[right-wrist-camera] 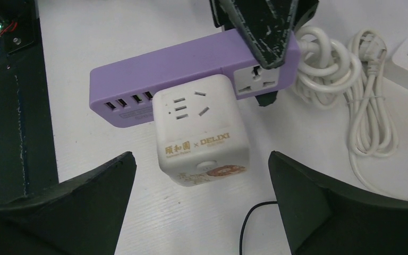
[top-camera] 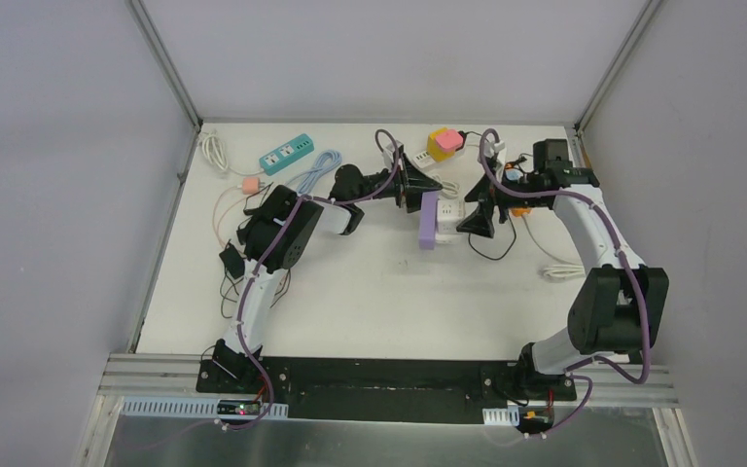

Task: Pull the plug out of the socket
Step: Pick up the socket from the center of the board, then place the socket at the center of the board, then remove the plug from the socket.

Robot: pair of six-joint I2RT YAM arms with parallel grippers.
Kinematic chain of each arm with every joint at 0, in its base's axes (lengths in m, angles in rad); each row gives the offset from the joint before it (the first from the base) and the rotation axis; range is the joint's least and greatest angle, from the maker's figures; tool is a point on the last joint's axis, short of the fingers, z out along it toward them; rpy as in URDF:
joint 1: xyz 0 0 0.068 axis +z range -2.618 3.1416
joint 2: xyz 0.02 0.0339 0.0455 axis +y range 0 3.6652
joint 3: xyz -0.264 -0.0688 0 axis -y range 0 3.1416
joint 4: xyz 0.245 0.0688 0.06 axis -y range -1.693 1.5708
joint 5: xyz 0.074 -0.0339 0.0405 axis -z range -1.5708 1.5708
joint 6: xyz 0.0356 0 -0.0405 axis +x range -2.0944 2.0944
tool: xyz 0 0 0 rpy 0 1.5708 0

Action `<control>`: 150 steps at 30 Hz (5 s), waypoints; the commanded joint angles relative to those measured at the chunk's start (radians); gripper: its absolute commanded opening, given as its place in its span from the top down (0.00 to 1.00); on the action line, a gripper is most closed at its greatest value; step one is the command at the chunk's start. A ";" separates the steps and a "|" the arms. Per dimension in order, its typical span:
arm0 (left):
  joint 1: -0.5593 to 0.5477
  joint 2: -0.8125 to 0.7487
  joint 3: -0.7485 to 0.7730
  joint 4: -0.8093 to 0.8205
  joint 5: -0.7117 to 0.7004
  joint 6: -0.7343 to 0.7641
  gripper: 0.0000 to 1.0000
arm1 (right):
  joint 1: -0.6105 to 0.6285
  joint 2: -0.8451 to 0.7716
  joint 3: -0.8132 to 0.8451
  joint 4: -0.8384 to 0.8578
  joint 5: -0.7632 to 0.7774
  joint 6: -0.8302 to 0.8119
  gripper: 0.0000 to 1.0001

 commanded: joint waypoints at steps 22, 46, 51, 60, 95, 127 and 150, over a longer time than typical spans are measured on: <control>-0.003 0.003 -0.006 0.131 -0.054 -0.068 0.90 | 0.208 0.017 -0.098 0.252 0.212 0.097 0.84; 0.097 -0.084 -0.256 0.036 -0.170 0.113 0.01 | 0.186 0.052 -0.210 0.449 0.265 0.258 0.98; 0.151 -0.159 -0.284 -0.003 -0.161 0.157 0.01 | 0.175 0.059 -0.203 0.410 0.281 0.228 0.98; 0.239 -0.380 -0.370 -0.352 -0.121 0.449 0.01 | 0.176 0.053 -0.069 0.109 0.384 0.140 0.99; 0.442 -1.506 -0.501 -1.622 -0.760 1.421 0.01 | 0.757 0.595 0.297 -0.541 1.265 0.271 0.90; 0.442 -1.473 -0.361 -1.630 -0.594 1.388 0.01 | 0.725 0.369 0.486 -0.556 1.033 0.242 0.00; -0.241 -1.051 -0.309 -1.434 -0.469 1.865 0.07 | -0.165 -0.470 -0.303 -0.026 0.054 0.620 0.00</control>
